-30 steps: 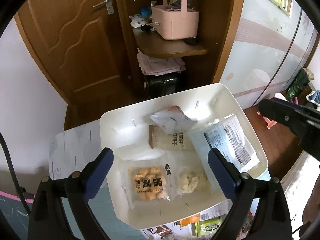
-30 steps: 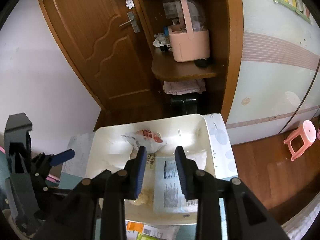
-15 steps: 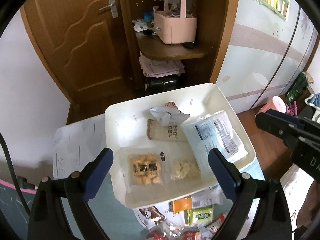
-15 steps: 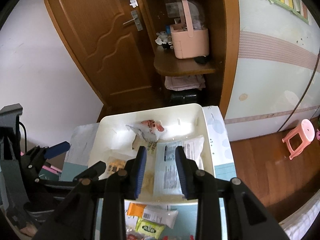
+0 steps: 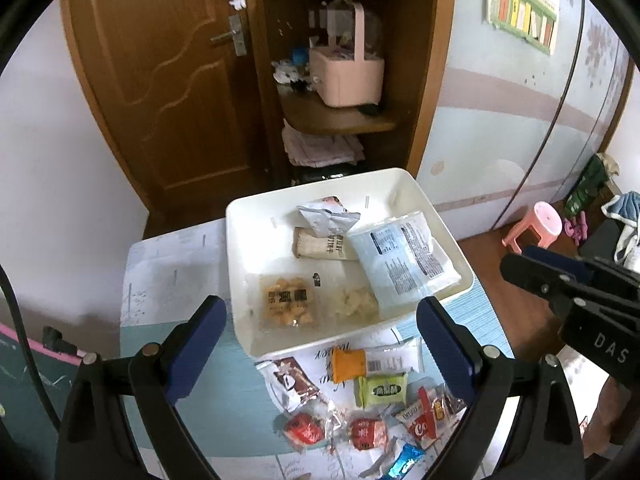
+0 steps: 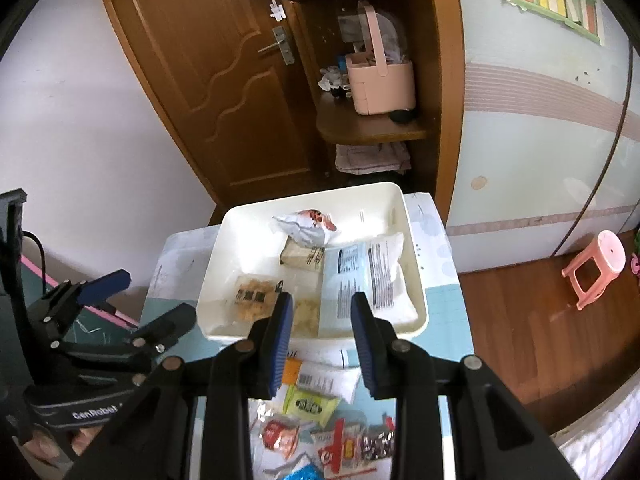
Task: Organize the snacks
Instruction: 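Move both tools back over the remaining snacks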
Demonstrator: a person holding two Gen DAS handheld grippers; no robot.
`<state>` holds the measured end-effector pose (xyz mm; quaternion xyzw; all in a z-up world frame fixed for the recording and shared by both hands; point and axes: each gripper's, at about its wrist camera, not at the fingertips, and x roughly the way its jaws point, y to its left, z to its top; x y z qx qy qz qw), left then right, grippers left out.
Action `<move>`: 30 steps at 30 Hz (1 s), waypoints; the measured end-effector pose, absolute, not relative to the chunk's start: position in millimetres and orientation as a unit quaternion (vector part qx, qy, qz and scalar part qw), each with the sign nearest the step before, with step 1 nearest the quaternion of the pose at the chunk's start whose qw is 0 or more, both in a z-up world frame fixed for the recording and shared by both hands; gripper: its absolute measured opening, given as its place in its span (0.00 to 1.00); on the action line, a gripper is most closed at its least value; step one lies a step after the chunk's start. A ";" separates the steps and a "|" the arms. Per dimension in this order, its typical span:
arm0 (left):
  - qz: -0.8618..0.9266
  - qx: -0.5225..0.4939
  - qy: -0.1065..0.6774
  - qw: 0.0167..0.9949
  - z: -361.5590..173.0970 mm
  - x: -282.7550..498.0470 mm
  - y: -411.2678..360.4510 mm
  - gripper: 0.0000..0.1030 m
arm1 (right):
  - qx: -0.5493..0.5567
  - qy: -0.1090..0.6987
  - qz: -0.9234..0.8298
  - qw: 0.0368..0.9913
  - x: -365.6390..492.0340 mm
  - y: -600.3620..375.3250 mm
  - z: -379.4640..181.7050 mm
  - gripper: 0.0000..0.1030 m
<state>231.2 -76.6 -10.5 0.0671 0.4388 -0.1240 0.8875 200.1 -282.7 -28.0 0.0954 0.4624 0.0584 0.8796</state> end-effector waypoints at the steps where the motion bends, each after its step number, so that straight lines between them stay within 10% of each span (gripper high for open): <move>1: -0.122 0.063 0.435 0.890 -8.0 224.2 -73.5 0.93 | 0.097 0.462 0.060 0.880 193.2 -282.6 -26.6 0.30; 30: -0.083 0.122 0.480 0.865 -105.0 125.0 -10.5 0.93 | 0.159 0.593 0.082 0.785 56.5 -263.9 -141.5 0.44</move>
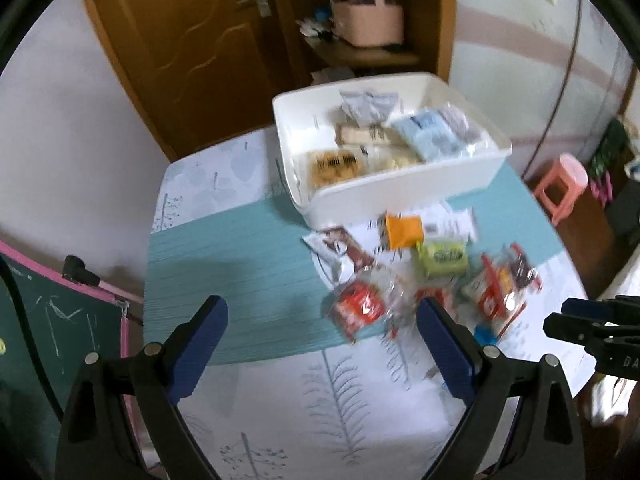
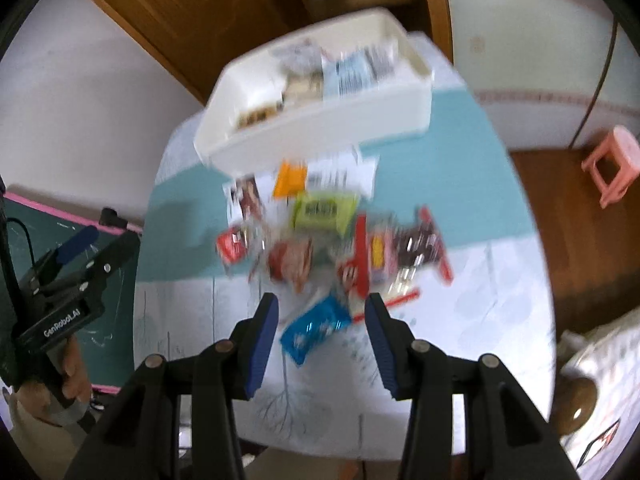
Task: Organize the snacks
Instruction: 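Move both tools back over the remaining snacks, then grasp the red-labelled clear pastry bag with the left tool while the right tool grasps the blue wrapper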
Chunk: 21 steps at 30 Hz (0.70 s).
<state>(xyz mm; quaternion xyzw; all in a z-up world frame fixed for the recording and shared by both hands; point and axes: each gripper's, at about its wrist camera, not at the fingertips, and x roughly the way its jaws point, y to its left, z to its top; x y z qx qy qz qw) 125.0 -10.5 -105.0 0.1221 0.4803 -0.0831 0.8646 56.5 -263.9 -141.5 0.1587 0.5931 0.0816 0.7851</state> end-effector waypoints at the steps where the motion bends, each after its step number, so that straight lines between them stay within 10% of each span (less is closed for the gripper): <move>1: -0.088 0.128 0.484 0.861 -110.0 125.6 -10.5 0.93 | 0.161 0.600 0.081 0.779 54.6 -260.6 -148.3 0.44; 21: -0.209 0.195 0.582 0.761 -226.6 184.6 -27.4 0.81 | 0.226 0.661 -0.031 0.715 61.7 -207.2 -236.6 0.44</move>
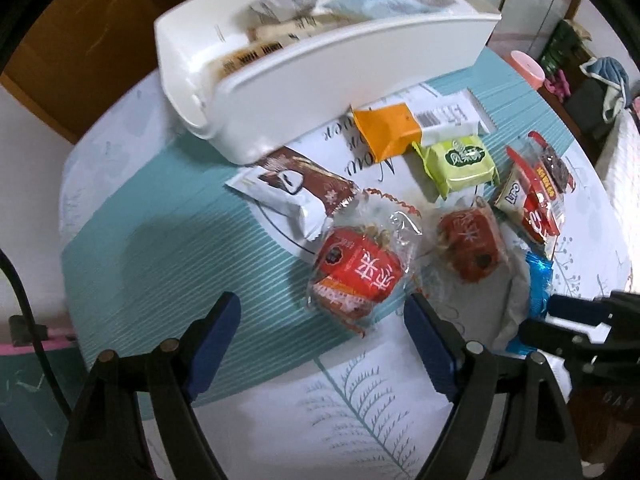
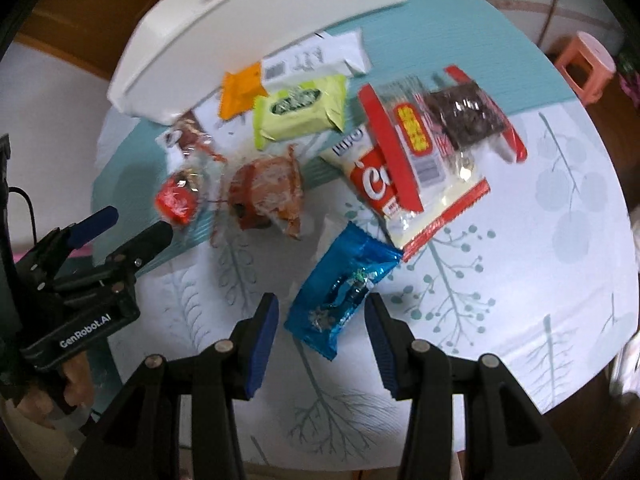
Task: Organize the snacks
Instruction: 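Grasp the red-labelled clear pastry bag with the left tool while the right tool grasps the blue wrapper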
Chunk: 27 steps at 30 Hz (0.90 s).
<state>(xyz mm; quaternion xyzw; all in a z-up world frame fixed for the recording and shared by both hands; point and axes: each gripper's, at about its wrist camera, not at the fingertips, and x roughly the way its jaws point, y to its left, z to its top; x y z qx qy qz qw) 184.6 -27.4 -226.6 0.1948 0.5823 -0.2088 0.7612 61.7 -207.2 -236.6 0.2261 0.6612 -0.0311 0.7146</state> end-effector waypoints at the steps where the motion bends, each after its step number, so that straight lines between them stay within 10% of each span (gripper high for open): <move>1: -0.212 0.194 0.586 0.758 -231.0 186.6 -27.5 0.81 | 0.229 0.663 -0.040 0.712 61.3 -204.9 -240.5 0.44; 8: -0.235 0.155 0.614 0.737 -251.3 199.5 -25.4 0.61 | 0.216 0.653 -0.075 0.722 63.6 -184.8 -251.4 0.44; 27: -0.259 0.183 0.582 0.749 -251.3 190.0 -44.9 0.45 | 0.172 0.646 -0.083 0.739 42.9 -166.8 -245.3 0.28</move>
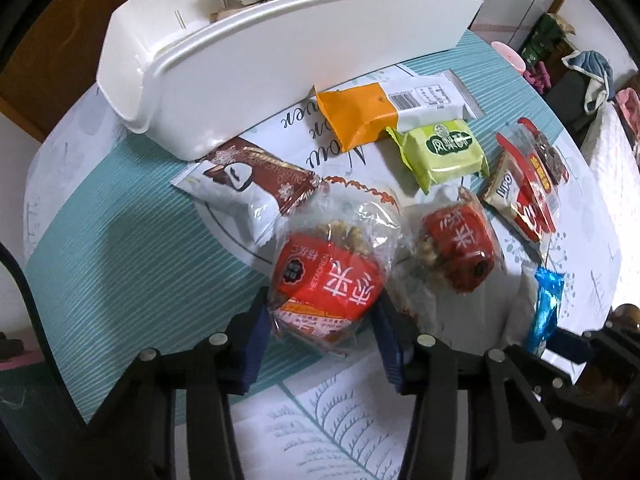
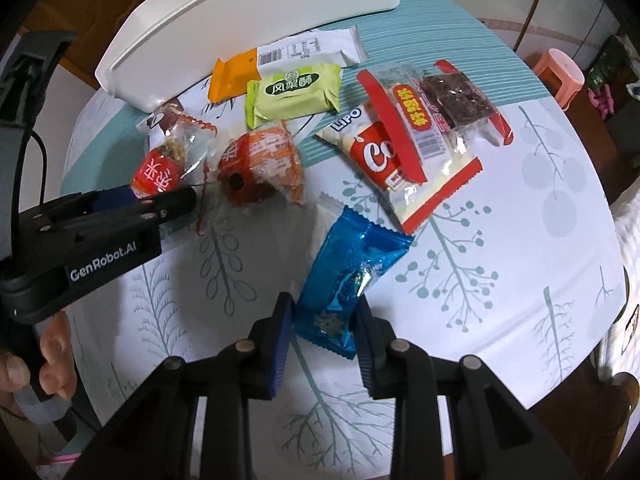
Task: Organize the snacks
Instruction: 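Grasp the red-labelled clear pastry bag with the left tool while the right tool grasps the blue wrapper, then carry both packs into the white tray and open both tools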
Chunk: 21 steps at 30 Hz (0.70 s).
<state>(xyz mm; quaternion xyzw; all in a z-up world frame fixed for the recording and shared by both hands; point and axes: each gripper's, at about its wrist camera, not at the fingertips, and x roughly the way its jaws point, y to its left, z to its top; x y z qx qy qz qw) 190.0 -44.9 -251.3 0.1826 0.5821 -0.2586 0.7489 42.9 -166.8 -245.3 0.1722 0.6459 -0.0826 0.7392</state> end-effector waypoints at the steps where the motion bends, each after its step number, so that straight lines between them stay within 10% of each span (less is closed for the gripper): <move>1: -0.257 0.182 0.580 0.751 -247.8 187.6 -43.1 0.45 | 0.173 0.645 -0.078 0.740 42.8 -166.4 -245.2 0.28; 21: -0.199 0.125 0.520 0.822 -118.4 156.4 -34.1 0.45 | 0.144 0.563 0.033 0.813 61.5 -212.7 -142.7 0.28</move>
